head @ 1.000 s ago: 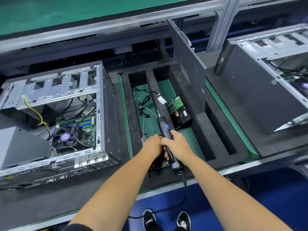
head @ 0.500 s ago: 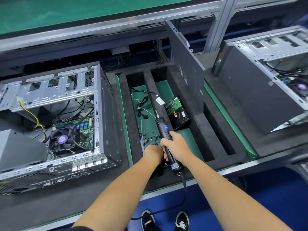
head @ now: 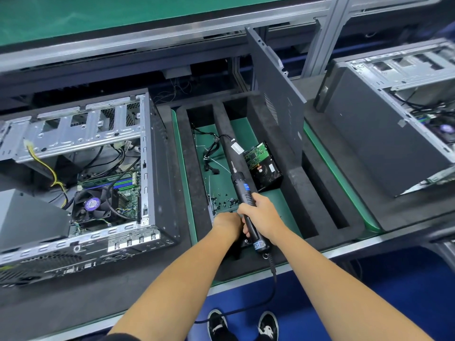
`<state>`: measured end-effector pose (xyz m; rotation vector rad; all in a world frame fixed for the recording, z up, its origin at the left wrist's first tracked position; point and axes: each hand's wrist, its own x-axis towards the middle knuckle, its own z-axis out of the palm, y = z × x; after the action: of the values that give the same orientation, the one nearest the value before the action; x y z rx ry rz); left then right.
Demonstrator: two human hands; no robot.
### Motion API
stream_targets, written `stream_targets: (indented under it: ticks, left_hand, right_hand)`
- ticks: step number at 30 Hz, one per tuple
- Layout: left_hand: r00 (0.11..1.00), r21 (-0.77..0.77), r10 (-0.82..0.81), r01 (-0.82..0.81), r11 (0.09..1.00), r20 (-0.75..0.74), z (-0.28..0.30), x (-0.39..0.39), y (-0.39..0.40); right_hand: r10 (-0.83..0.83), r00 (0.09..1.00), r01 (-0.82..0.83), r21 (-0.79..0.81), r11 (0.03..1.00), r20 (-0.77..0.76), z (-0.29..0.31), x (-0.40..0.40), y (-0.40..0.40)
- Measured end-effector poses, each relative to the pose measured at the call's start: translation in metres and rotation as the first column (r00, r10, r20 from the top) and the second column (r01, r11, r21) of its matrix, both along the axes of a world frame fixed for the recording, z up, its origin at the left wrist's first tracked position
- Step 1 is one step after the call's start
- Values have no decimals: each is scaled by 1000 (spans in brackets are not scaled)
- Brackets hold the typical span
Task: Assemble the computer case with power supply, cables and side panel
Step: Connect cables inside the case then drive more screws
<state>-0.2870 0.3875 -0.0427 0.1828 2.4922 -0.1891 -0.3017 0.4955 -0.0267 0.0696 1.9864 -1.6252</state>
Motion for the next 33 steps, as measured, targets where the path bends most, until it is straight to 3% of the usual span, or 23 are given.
stream_targets:
  ticks: [21,27,33]
  left_hand:
    - [999,-20,-35,35,999,-24,-8,-1,-2]
    - [1000,25,23,-23,999,-6,-11,-3,-3]
    - [985,179,171,-166,970,-17,-6,-6,-3]
  right_hand:
    - [-7,1000,7,11,1000,1,3,1,0]
    - [3,1000,-3,20,1000,-7,6,2,0]
    - [4,1000,-3,29,1000,-10,6,2,-1]
